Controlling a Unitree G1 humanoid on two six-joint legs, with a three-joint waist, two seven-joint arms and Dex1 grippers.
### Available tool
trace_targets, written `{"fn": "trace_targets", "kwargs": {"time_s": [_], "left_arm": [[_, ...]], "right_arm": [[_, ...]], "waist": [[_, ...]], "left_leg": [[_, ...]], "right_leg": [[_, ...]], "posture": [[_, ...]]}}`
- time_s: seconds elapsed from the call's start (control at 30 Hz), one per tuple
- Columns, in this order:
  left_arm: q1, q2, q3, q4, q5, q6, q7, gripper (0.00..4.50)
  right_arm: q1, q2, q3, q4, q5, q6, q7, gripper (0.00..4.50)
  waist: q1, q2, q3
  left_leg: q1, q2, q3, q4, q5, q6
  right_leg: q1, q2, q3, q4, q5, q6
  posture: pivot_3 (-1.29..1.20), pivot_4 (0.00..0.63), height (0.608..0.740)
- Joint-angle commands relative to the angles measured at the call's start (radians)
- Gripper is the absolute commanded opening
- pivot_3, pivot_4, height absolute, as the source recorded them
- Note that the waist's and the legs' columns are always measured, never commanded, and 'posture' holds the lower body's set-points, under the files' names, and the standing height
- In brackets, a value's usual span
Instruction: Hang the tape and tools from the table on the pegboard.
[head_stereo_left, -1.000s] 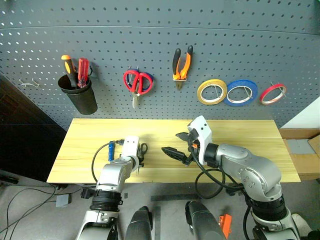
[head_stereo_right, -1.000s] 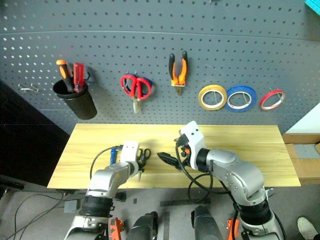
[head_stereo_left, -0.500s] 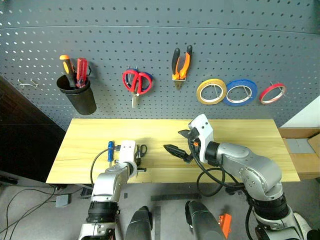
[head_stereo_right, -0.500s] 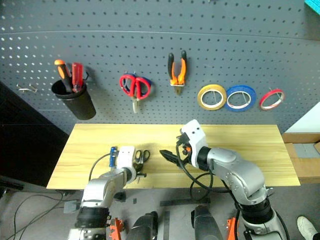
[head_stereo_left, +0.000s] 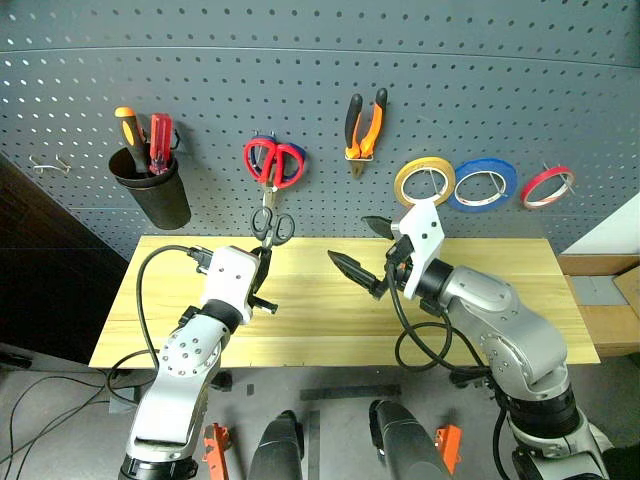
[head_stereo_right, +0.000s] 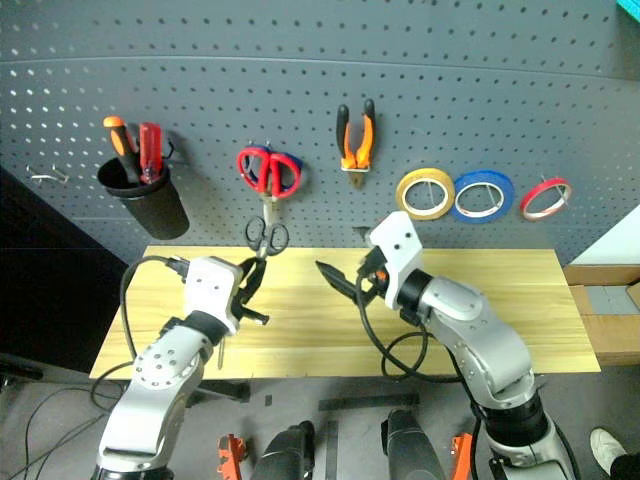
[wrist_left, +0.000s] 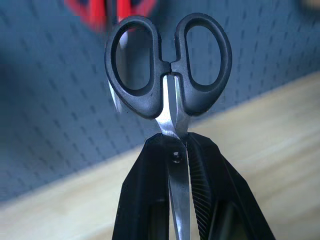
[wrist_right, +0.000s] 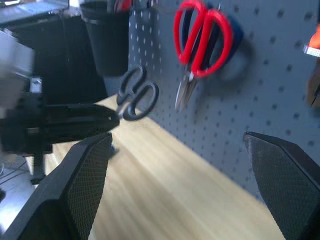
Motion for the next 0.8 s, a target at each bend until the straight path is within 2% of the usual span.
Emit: {"fn": "trace_targets", "kwargs": {"time_s": [0.03, 0.33, 0.8], "left_arm": [[-0.048, -0.001, 0.024, -0.041, 0.021, -0.038, 0.017, 0.29], [-0.167, -0.015, 0.028, 0.03, 0.037, -0.057, 0.038, 0.29], [-0.256, -0.053, 0.02, 0.172, 0.025, -0.051, 0.036, 0.29]], "right_arm": [[-0.026, 0.017, -0.02, 0.004, -0.004, -0.035, -0.012, 4.5], [-0.076, 0.038, -0.016, 0.053, -0.023, -0.065, -0.019, 4.5], [-0.13, 0.064, -0.019, 0.084, -0.022, -0.078, -0.024, 4.5]], "waist": [[0.001, 0.0, 0.0], [0.003, 0.0, 0.0], [0.005, 0.0, 0.0]], "left_leg": [[0.0, 0.0, 0.0, 0.0, 0.0, 0.0], [0.0, 0.0, 0.0, 0.0, 0.0, 0.0], [0.0, 0.0, 0.0, 0.001, 0.0, 0.0]], "right_leg": [[0.0, 0.0, 0.0, 0.0, 0.0, 0.0], [0.0, 0.0, 0.0, 0.0, 0.0, 0.0], [0.0, 0.001, 0.0, 0.001, 0.001, -0.001]], "posture": [[-0.13, 0.251, 0.74], [-0.13, 0.251, 0.74], [-0.14, 0.253, 0.74]]}}
